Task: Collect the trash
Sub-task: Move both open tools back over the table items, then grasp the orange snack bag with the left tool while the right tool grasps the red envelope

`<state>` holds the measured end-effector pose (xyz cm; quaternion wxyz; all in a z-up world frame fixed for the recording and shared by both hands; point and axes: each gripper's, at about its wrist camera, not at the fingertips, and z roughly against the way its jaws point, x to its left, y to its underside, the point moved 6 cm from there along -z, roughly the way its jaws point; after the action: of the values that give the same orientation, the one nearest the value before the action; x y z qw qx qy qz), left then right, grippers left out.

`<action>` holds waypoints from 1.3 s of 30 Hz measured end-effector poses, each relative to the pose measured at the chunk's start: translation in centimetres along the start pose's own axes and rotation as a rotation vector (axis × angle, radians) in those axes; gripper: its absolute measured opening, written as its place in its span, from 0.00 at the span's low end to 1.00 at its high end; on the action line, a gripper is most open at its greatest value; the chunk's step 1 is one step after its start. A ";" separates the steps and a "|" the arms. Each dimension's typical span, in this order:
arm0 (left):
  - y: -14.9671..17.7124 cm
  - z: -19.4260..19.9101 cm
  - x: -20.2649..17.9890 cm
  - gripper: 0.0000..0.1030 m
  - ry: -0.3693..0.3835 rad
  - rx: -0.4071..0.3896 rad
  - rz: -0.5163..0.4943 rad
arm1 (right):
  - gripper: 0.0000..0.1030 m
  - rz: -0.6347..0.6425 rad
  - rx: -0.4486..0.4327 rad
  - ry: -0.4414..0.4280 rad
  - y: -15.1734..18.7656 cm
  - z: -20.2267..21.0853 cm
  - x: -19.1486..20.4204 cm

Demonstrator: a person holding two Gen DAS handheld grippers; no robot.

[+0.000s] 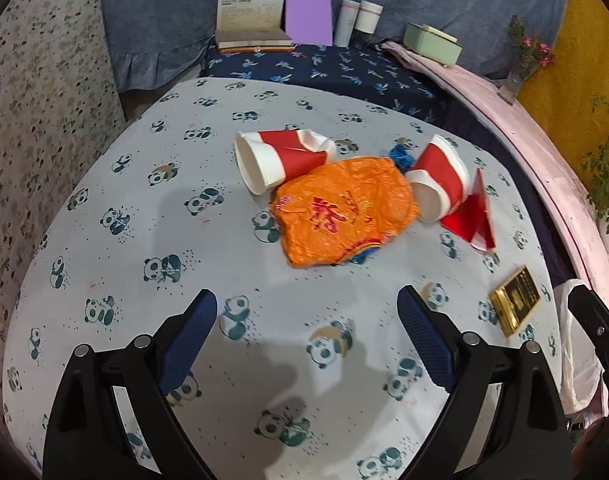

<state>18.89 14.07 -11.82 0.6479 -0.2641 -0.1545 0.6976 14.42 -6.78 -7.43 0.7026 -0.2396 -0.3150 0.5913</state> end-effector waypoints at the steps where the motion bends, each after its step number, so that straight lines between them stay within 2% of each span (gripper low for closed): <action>1: -0.3 -0.4 0.3 0.85 -0.006 0.002 0.006 | 0.53 0.003 0.005 -0.002 -0.1 -0.5 0.2; 8: -2.1 -3.3 1.1 0.85 -0.020 0.027 0.038 | 0.57 0.021 0.037 0.003 -1.2 -4.7 1.0; 13: -3.0 -5.5 0.8 0.84 -0.017 0.056 0.032 | 0.61 0.038 0.050 0.038 -2.2 -7.8 0.9; 16: -3.4 -6.7 0.5 0.81 -0.015 0.073 0.027 | 0.61 0.028 0.060 0.045 -2.6 -9.3 0.5; 25: -3.6 -8.2 -0.6 0.47 0.020 0.113 0.015 | 0.61 -0.002 0.090 0.086 -3.3 -13.3 -1.0; 26: -3.5 -8.2 -0.7 0.38 0.021 0.115 0.013 | 0.61 -0.004 0.094 0.087 -3.3 -13.6 -1.2; 27: -3.4 -8.1 -0.8 0.36 0.028 0.119 0.011 | 0.60 -0.006 0.097 0.089 -3.3 -13.8 -1.3; 28: -3.3 -8.0 -0.8 0.33 0.033 0.120 0.012 | 0.55 -0.009 0.100 0.088 -3.2 -13.9 -1.4; 32: -3.2 -7.1 -1.2 0.24 0.043 0.105 0.002 | 0.23 -0.016 0.127 0.074 -2.9 -14.2 -1.8; 35: -3.0 -6.0 -1.7 0.21 0.050 0.089 -0.013 | 0.10 -0.031 0.122 0.069 -2.8 -13.4 -2.4; 39: -2.6 -4.5 -2.5 0.18 0.068 0.075 -0.023 | 0.04 -0.053 0.097 0.065 -2.9 -11.7 -3.1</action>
<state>23.71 11.34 -13.62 0.6703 -0.2614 -0.1089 0.6860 24.52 -9.97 -13.92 0.7387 -0.2159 -0.2691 0.5790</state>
